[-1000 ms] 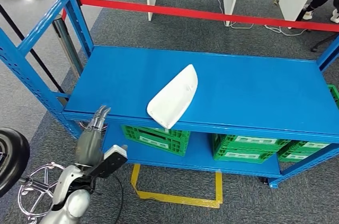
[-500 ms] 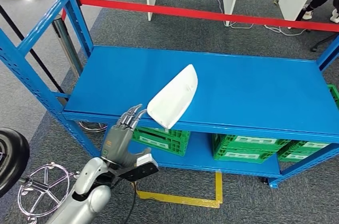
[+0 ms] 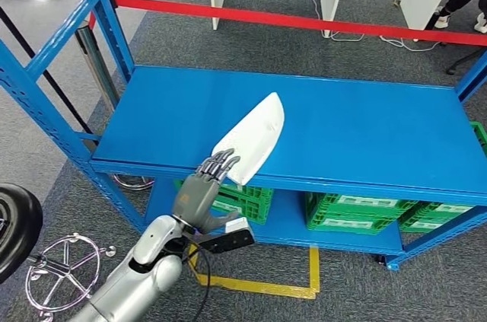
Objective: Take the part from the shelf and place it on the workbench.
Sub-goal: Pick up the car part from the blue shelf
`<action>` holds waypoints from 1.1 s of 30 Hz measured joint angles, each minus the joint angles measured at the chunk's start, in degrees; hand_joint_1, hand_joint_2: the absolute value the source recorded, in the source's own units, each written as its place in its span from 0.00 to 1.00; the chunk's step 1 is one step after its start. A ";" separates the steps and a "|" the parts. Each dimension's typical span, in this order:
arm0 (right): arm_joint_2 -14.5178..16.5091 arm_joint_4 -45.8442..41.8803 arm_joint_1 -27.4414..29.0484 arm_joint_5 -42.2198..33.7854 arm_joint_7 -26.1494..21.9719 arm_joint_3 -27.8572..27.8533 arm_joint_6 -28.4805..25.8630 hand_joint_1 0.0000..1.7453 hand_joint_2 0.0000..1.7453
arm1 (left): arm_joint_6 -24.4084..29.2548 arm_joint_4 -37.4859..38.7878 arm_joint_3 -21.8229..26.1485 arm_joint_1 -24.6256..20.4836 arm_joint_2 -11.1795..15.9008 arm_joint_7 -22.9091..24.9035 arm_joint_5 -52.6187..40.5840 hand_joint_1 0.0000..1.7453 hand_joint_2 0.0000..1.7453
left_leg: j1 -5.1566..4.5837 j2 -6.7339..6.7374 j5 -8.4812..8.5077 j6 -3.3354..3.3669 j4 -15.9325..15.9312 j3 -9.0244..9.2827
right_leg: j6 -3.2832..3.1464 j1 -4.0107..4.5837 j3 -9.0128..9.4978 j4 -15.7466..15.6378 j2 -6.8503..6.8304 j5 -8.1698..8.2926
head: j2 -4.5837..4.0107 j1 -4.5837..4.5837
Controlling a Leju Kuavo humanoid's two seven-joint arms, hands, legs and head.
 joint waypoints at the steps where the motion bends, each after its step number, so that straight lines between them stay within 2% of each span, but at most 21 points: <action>1: -0.22 0.00 -0.02 0.08 -0.08 0.05 0.26 0.00 0.00 | 0.01 1.19 -0.01 -0.81 -0.39 0.20 0.23 0.00 1.00 | 0.00 0.00 0.00 0.00 0.00 0.00 | 0.00 0.00 0.00 0.00 0.00 0.00 | 0.00 0.00; 6: -0.86 0.00 -0.04 0.34 -0.30 0.37 0.72 0.00 0.00 | 0.03 4.88 -0.01 -2.85 -1.74 0.46 0.78 0.00 1.00 | -0.01 0.00 0.00 0.00 0.02 0.00 | 0.01 -0.01 -0.01 0.00 0.00 0.01 | 0.00 0.00; 17: -1.21 0.00 -0.04 0.55 -0.27 0.85 0.72 0.00 0.00 | 0.11 8.84 -0.02 -4.90 -2.87 1.07 0.62 0.00 1.00 | 0.00 0.00 0.00 0.01 0.02 -0.01 | 0.01 0.00 -0.02 0.00 0.00 0.01 | 0.00 -0.01; 33: -1.97 0.02 -0.04 0.34 0.86 0.92 2.16 0.00 0.00 | 2.46 24.69 -0.01 -12.35 -6.56 0.39 0.56 0.00 1.00 | -0.01 0.00 0.01 0.02 0.03 -0.02 | 0.05 -0.01 -0.02 0.00 0.01 0.04 | 0.00 -0.01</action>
